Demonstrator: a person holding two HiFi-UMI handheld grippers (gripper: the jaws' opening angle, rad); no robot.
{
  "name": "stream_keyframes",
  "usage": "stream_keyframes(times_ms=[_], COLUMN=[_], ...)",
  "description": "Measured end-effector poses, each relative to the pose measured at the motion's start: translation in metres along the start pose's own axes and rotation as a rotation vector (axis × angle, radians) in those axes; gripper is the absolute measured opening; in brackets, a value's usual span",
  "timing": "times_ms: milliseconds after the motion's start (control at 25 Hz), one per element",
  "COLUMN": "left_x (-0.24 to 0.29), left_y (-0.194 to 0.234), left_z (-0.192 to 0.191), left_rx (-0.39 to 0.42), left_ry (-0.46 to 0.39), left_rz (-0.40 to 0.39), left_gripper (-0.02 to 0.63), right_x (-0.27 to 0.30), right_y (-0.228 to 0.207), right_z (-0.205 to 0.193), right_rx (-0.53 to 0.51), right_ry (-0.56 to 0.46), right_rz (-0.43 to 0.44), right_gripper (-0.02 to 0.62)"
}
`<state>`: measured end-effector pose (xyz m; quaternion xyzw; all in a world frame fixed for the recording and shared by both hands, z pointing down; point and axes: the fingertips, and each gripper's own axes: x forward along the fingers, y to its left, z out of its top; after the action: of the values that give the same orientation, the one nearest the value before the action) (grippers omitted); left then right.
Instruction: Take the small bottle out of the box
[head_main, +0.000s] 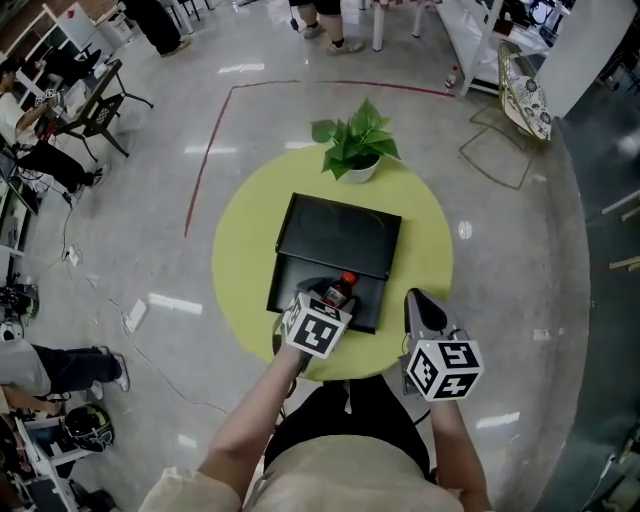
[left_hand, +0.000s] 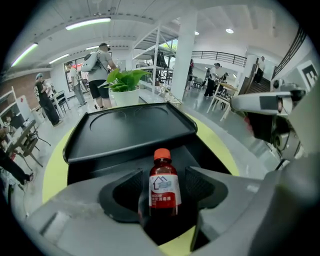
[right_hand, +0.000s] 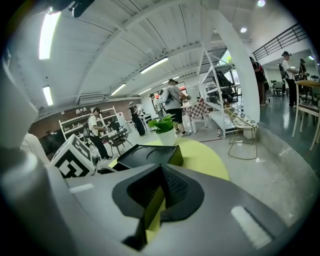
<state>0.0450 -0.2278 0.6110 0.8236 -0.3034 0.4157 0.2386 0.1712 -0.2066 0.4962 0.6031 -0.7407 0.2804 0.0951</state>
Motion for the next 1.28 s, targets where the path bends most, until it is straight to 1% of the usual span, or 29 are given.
stream_keyframes(times_ms=[440,600,760,920,1000,1160,1280], left_x=[0.016,0.020,0.022,0.024,0.025,0.028,0.025], left_y=[0.001,0.003,0.000,-0.002,-0.001,-0.001,-0.004], left_z=[-0.008,-0.010,-0.010,-0.015,-0.015,-0.017,-0.015], left_rx=[0.041,0.048,0.062,0.111,0.125,0.122,0.146], left_ry=[0.093,0.112,0.135,0.164,0.167,0.167,0.165], left_rz=[0.004,0.006,-0.003,0.006,0.011,-0.005,-0.016], left_gripper=[0.278,0.278,0.262,0.236,0.235,0.232,0.230], right_x=[0.010,0.014,0.016,0.016,0.018,0.019,0.017], right_y=[-0.008,-0.009,-0.010,-0.008,-0.008,-0.009,-0.009], right_z=[-0.002,-0.003,-0.004,-0.004,-0.004,-0.005,-0.004], right_rx=[0.013,0.015,0.017,0.017,0.017,0.015,0.012], right_ry=[0.023,0.034,0.042,0.046,0.047,0.048,0.047], right_rz=[0.009,0.012,0.014,0.015,0.016,0.013,0.009], right_gripper=[0.002,0.002,0.002,0.002,0.002,0.002,0.002])
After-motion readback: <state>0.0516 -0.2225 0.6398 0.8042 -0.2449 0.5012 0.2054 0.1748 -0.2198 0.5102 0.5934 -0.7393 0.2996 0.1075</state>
